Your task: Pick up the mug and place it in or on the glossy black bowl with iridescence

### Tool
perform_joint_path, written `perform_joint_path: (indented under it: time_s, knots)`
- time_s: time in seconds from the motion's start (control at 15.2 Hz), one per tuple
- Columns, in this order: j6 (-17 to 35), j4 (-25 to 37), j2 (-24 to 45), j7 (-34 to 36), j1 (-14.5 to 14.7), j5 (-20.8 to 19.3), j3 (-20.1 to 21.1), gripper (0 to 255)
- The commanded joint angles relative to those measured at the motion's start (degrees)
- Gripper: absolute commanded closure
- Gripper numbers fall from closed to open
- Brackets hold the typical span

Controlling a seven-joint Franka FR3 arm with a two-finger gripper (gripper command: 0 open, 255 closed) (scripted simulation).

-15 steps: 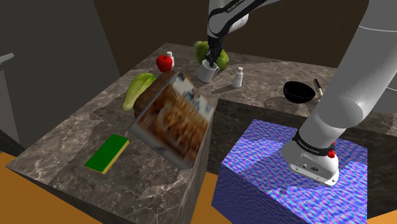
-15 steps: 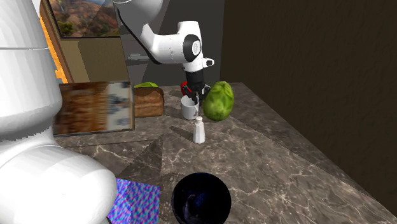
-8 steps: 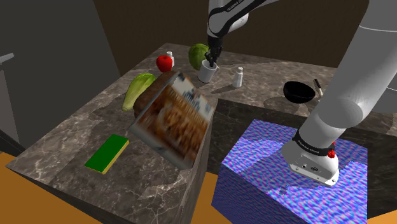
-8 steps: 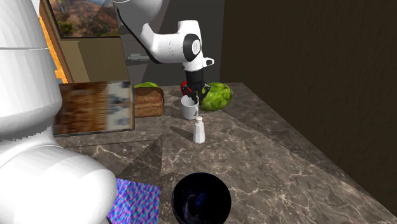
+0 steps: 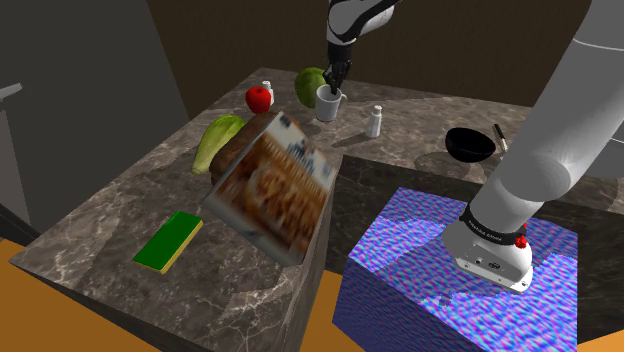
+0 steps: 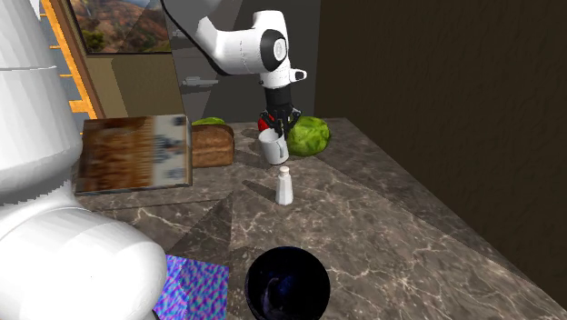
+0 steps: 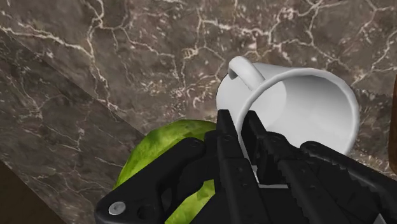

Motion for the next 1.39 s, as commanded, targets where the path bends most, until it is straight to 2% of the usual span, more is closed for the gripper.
perform_joint_path:
  time_s: [0.0, 1.32]
  knots:
    - [-1.5, 0.8, -0.7, -0.1, 0.1, 0.0, 0.0, 255]
    - [-16.2, 11.8, -4.5, -1.2, 0.2, 0.5, 0.2, 255]
